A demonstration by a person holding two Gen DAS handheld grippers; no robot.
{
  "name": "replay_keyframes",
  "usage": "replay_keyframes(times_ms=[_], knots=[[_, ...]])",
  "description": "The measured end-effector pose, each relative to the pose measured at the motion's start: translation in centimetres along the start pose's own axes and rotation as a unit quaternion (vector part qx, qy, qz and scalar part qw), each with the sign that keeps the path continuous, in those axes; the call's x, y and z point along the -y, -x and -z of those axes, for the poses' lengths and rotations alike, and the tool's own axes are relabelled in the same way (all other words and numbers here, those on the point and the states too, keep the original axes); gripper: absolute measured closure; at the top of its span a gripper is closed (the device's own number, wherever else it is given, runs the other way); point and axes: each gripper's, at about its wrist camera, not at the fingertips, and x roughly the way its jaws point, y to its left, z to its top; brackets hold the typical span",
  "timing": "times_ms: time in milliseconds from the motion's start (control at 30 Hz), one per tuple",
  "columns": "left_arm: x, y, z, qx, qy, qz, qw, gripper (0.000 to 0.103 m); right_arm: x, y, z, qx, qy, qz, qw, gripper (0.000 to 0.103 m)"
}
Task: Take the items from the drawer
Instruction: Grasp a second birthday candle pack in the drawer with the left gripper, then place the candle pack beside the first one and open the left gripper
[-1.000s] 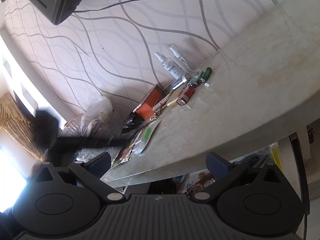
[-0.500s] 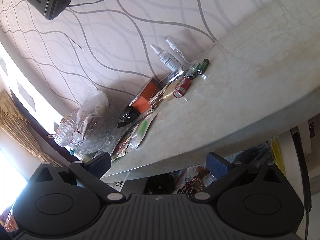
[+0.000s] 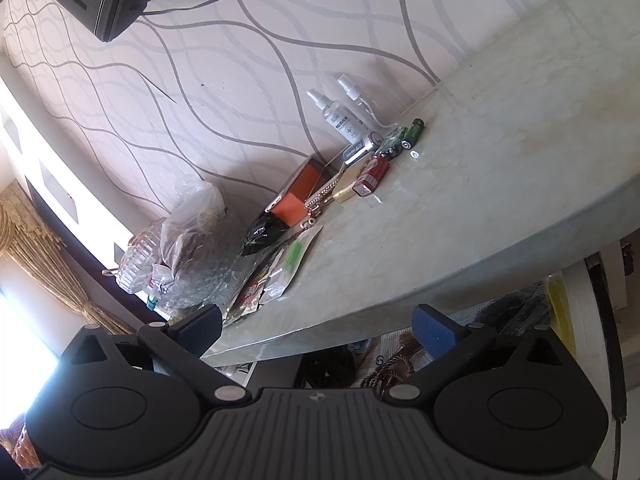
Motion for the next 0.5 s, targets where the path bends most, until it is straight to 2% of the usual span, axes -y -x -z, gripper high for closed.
replay_keyframes(times_ms=[100,300,500], knots=[[-0.1,1.0,-0.5,0.010,0.005,0.022,0.9997,0.074,0.1,0.0,0.0,0.000,-0.001,0.000,1.000,0.000],[-1.0,5.9,-2.7,0.051,0.009,0.072,0.9961,0.074,0.2,0.0,0.0,0.000,-0.004,0.001,1.000,0.000],[-3.0,11.2,-7.2,0.129,0.045,0.109,0.9846,0.074,0.3,-0.1,-0.1,0.000,-0.006,0.001,1.000,0.000]])
